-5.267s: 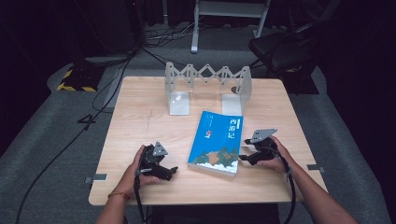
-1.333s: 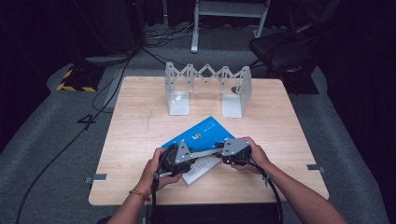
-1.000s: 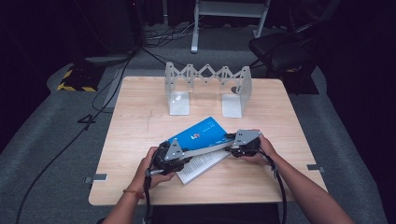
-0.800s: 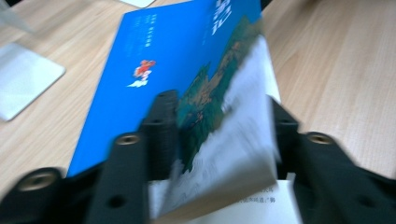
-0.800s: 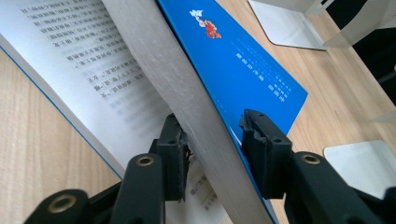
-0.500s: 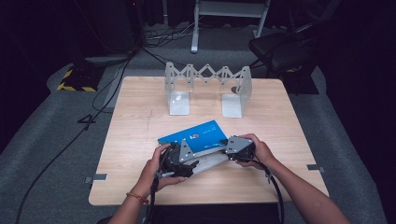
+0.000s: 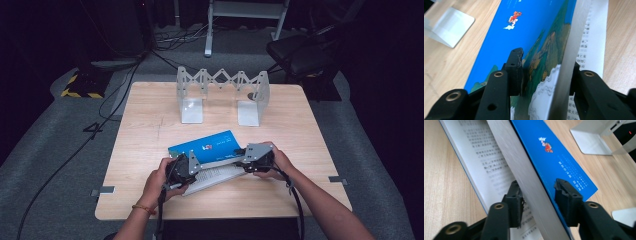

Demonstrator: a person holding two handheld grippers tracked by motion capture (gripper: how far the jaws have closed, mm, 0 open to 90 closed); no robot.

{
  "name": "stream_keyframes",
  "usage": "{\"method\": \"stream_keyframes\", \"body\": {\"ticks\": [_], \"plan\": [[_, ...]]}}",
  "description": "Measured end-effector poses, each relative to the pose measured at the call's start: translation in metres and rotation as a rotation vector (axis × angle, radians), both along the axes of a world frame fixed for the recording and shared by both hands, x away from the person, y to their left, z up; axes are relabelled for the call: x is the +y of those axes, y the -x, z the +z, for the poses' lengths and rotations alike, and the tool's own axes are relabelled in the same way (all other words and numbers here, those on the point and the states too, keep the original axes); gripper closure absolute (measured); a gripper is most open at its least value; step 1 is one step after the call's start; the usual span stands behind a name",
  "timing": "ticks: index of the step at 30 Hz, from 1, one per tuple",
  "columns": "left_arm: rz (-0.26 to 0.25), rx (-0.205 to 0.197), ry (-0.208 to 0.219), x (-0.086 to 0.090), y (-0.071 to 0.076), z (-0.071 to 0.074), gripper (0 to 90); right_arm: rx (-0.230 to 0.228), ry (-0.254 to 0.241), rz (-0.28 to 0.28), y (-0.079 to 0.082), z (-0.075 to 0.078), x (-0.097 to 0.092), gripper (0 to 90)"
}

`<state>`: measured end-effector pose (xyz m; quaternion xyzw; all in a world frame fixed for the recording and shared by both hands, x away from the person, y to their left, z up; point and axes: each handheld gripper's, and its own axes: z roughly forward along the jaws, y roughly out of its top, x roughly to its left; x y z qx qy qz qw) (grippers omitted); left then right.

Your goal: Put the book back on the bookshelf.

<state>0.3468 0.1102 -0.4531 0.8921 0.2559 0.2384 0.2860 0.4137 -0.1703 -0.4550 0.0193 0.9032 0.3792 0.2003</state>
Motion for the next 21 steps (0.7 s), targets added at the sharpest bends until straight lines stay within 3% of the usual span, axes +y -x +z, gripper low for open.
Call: {"method": "stream_keyframes", "body": {"ticks": [2,5,9,10,11,15,21], "plan": [[-0.009,0.007,0.019,0.007,-0.003,0.000,62.2,0.025,-0.049,0.013,-0.016,-0.008,-0.015,54.7],[-0.015,0.015,0.032,0.011,-0.006,-0.001,62.2,0.035,-0.082,0.035,-0.023,-0.012,-0.022,56.0],[0.007,0.050,0.063,0.018,-0.011,0.000,59.2,-0.016,-0.053,0.040,-0.022,-0.010,-0.021,64.4],[0.018,0.056,0.071,0.019,-0.012,0.002,56.7,-0.027,-0.034,0.032,-0.019,-0.007,-0.018,64.8],[0.029,0.058,0.079,0.020,-0.011,0.005,47.4,-0.036,-0.024,0.014,-0.015,-0.004,-0.014,65.3],[0.037,0.058,0.057,0.013,0.000,0.017,37.3,-0.050,-0.010,0.001,-0.009,-0.002,-0.011,65.3],[0.096,0.047,0.023,-0.002,0.003,0.023,33.6,-0.077,0.000,-0.002,0.001,0.005,-0.006,66.3]]}}
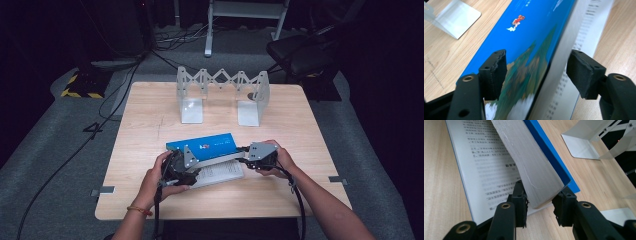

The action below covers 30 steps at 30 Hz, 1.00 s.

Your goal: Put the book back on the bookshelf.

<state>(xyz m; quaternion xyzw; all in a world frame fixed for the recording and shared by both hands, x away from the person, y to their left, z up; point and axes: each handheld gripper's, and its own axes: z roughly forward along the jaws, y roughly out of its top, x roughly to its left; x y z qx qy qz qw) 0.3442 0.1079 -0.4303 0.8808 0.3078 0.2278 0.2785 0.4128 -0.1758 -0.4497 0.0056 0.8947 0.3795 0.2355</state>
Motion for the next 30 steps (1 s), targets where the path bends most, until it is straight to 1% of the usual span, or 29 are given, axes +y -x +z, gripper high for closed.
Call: {"method": "stream_keyframes", "body": {"ticks": [1,2,3,5,6,7,9,10,11,12,13,15,16,17,18,20,22,25,26,27,28,29,30], "plan": [[0.005,0.004,-0.013,-0.005,0.000,0.000,33.7,-0.001,0.000,0.009,0.003,0.002,0.002,66.8],[0.009,0.000,-0.036,-0.011,0.000,0.000,34.1,0.005,-0.002,0.016,0.006,0.004,0.004,67.6],[0.007,-0.007,-0.046,-0.016,0.002,0.000,35.0,0.010,-0.010,0.015,0.009,0.005,0.005,68.0],[-0.001,-0.010,-0.048,-0.026,0.005,0.000,34.8,0.014,-0.007,0.007,0.012,0.009,0.009,68.1],[-0.012,-0.010,-0.055,-0.031,0.007,0.000,34.9,0.007,-0.003,0.005,0.013,0.010,0.011,68.1],[-0.019,-0.007,-0.047,-0.036,0.008,0.000,37.3,0.004,-0.003,-0.001,0.014,0.010,0.012,68.2],[0.010,-0.049,-0.102,-0.046,0.010,-0.004,34.4,0.021,-0.020,-0.010,0.015,0.012,0.013,68.4],[0.012,-0.052,-0.102,-0.047,0.009,-0.006,34.4,0.027,-0.022,-0.015,0.016,0.014,0.014,68.4],[0.022,-0.057,-0.087,-0.047,0.008,-0.008,34.4,0.022,-0.017,-0.015,0.017,0.015,0.015,68.4],[0.031,-0.070,-0.086,-0.047,0.007,-0.008,34.5,0.017,-0.012,-0.015,0.018,0.015,0.016,68.5],[0.035,-0.079,-0.074,-0.047,0.006,-0.008,35.5,0.016,-0.010,-0.017,0.019,0.015,0.017,68.5],[0.018,-0.080,-0.027,-0.045,0.006,-0.006,38.2,0.021,-0.015,-0.019,0.021,0.016,0.018,68.6],[0.018,-0.094,-0.012,-0.044,0.005,-0.006,41.0,0.024,-0.019,-0.017,0.021,0.016,0.019,68.7],[0.003,-0.092,0.000,-0.042,0.005,-0.004,49.3,0.028,-0.021,-0.017,0.022,0.017,0.020,68.6],[-0.002,-0.092,0.010,-0.041,0.004,-0.004,55.1,0.026,-0.017,-0.016,0.022,0.017,0.021,68.6],[-0.020,-0.095,0.017,-0.038,0.003,-0.005,57.9,0.022,-0.018,-0.022,0.023,0.018,0.022,68.3],[-0.032,-0.102,0.033,-0.037,0.004,-0.007,61.2,0.018,-0.024,-0.025,0.023,0.018,0.022,66.8],[-0.058,-0.119,0.059,-0.031,0.004,-0.010,65.5,0.021,-0.056,-0.027,0.021,0.017,0.021,61.1],[-0.064,-0.128,0.064,-0.030,0.005,-0.011,66.6,0.037,-0.079,-0.030,0.019,0.017,0.020,58.1],[-0.067,-0.146,0.072,-0.028,0.005,-0.012,67.5,0.047,-0.104,-0.029,0.018,0.017,0.018,56.4],[-0.067,-0.146,0.072,-0.028,0.005,-0.012,68.7,0.047,-0.104,-0.029,0.018,0.017,0.018,56.4],[-0.065,-0.157,0.088,-0.026,0.005,-0.011,68.7,0.071,-0.146,-0.042,0.013,0.018,0.012,54.3],[-0.063,-0.164,0.103,-0.023,0.005,-0.011,70.0,0.090,-0.160,-0.060,0.009,0.017,0.007,48.6]]}}
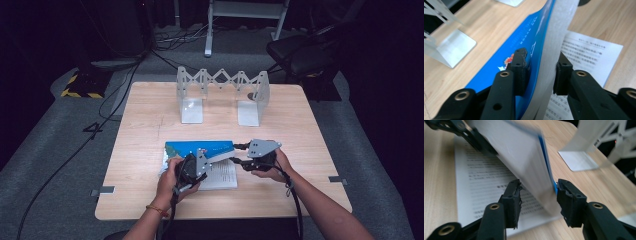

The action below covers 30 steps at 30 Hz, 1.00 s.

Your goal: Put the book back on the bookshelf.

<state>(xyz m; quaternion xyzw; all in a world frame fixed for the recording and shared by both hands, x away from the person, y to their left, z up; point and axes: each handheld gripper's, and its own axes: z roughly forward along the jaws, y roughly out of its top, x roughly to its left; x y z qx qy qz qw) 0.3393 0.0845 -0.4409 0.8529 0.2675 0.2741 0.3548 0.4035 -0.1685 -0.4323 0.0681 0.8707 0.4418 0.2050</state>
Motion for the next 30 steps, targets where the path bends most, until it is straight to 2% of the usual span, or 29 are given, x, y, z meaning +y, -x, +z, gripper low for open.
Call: {"method": "stream_keyframes", "body": {"ticks": [1,4,7,9,11,14,15,18,22,24,26,28,30], "plan": [[0.001,-0.010,0.019,0.003,0.000,0.002,70.7,0.024,-0.016,-0.016,-0.005,-0.001,-0.006,44.0],[0.003,-0.032,0.088,0.015,0.001,0.006,71.8,0.121,-0.075,-0.085,-0.023,-0.011,-0.030,39.2],[0.010,-0.035,0.163,0.026,0.001,0.010,72.0,0.144,-0.026,-0.155,-0.038,-0.024,-0.040,37.9],[0.015,-0.034,0.214,0.033,0.000,0.012,72.0,0.201,-0.024,-0.153,-0.046,-0.034,-0.041,37.2],[0.020,-0.035,0.247,0.039,0.000,0.014,72.1,0.203,0.019,-0.181,-0.052,-0.046,-0.038,37.1],[0.019,-0.037,0.276,0.044,0.000,0.015,72.1,0.242,0.016,-0.163,-0.055,-0.058,-0.031,36.7],[0.015,-0.030,0.287,0.045,-0.001,0.015,72.1,0.264,0.001,-0.147,-0.055,-0.059,-0.028,36.1],[0.009,-0.024,0.296,0.047,-0.001,0.015,72.1,0.284,-0.021,-0.099,-0.053,-0.061,-0.018,35.4],[-0.005,-0.011,0.296,0.048,-0.001,0.014,71.8,0.313,-0.071,-0.072,-0.050,-0.061,-0.010,38.7],[-0.010,-0.003,0.286,0.046,0.001,0.012,71.6,0.343,-0.139,-0.052,-0.049,-0.057,-0.011,44.9],[-0.014,0.008,0.284,0.043,0.003,0.009,71.2,0.344,-0.199,-0.040,-0.048,-0.052,-0.010,47.7],[-0.008,0.007,0.303,0.042,0.005,0.009,70.7,0.322,-0.245,-0.048,-0.049,-0.044,-0.009,48.7],[-0.016,0.015,0.331,0.041,0.003,0.011,70.8,0.355,-0.309,-0.045,-0.053,-0.038,-0.010,50.8]]}}
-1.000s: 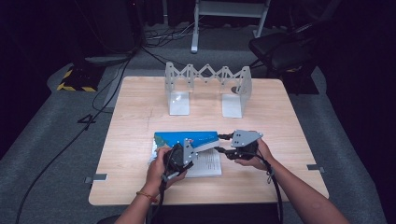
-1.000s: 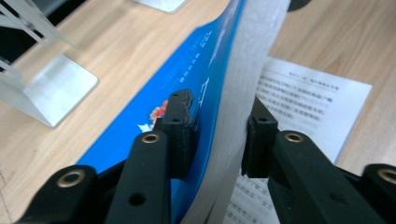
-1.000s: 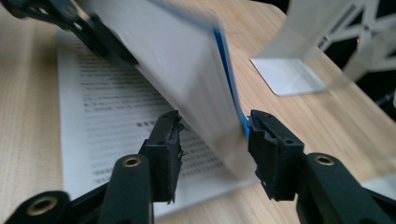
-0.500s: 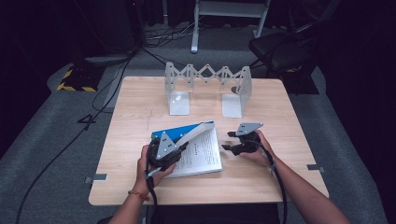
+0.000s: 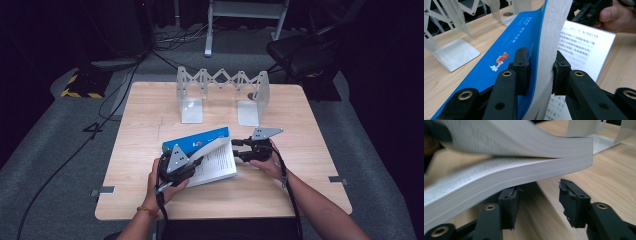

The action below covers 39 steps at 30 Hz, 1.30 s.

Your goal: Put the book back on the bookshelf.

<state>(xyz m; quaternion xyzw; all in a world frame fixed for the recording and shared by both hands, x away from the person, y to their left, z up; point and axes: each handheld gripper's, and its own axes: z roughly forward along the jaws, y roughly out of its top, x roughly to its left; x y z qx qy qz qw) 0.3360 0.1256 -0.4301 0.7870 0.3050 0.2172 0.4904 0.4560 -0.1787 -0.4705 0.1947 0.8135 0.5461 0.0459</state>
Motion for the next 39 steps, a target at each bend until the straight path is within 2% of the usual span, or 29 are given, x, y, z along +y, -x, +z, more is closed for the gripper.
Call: {"method": "stream_keyframes", "body": {"ticks": [2,4,7,9,12,15,18,21,22,23,24,27,28,29,30,31,33,35,39], "plan": [[-0.020,0.003,0.025,-0.005,-0.003,0.001,70.9,-0.008,-0.017,0.002,0.001,0.006,0.002,51.6],[-0.057,0.006,0.032,-0.017,-0.005,0.002,70.8,-0.049,0.011,0.002,0.005,0.011,0.003,51.7],[-0.090,0.011,0.030,-0.031,-0.008,0.004,70.8,-0.042,-0.020,-0.028,0.004,0.017,-0.012,52.4],[-0.101,0.008,0.054,-0.038,-0.011,0.007,71.1,-0.087,-0.016,-0.076,0.007,0.028,-0.023,53.5],[-0.141,-0.012,0.076,-0.049,-0.014,0.012,71.3,-0.121,-0.066,-0.104,0.013,0.043,-0.040,55.0],[-0.164,-0.020,0.094,-0.055,-0.014,0.014,70.8,-0.167,-0.077,-0.117,0.017,0.057,-0.049,55.1],[-0.177,-0.029,0.117,-0.048,-0.011,0.012,70.7,-0.172,-0.096,-0.102,0.021,0.060,-0.051,55.5],[-0.175,-0.041,0.116,-0.039,-0.006,0.012,70.7,-0.188,-0.115,-0.057,0.029,0.067,-0.044,55.5],[-0.174,-0.044,0.114,-0.036,-0.004,0.011,70.7,-0.188,-0.115,-0.057,0.029,0.067,-0.044,55.5],[-0.175,-0.052,0.109,-0.032,-0.001,0.011,69.9,-0.196,-0.121,-0.043,0.032,0.070,-0.041,55.4],[-0.168,-0.063,0.101,-0.027,0.003,0.010,68.9,-0.204,-0.141,-0.006,0.037,0.075,-0.033,55.4],[-0.153,-0.082,0.078,-0.022,0.011,0.008,65.3,-0.220,-0.142,0.004,0.042,0.079,-0.024,55.3],[-0.139,-0.099,0.040,-0.021,0.016,0.006,61.0,-0.218,-0.144,0.011,0.044,0.081,-0.017,52.6],[-0.139,-0.099,0.040,-0.021,0.016,0.006,59.5,-0.218,-0.144,0.011,0.044,0.081,-0.017,52.6],[-0.135,-0.107,0.021,-0.021,0.018,0.005,59.5,-0.217,-0.142,0.019,0.044,0.081,-0.014,52.5],[-0.137,-0.099,-0.004,-0.020,0.018,0.004,57.7,-0.221,-0.132,0.030,0.045,0.082,-0.010,51.8],[-0.146,-0.078,0.027,-0.014,0.016,-0.001,56.1,-0.229,-0.098,0.036,0.046,0.081,-0.003,50.0],[-0.169,-0.026,0.053,-0.010,0.010,-0.006,52.6,-0.225,-0.094,0.041,0.043,0.081,0.000,47.1],[-0.201,0.026,0.055,-0.006,0.004,-0.012,47.2,-0.183,-0.077,0.021,0.033,0.074,0.006,44.1]]}}
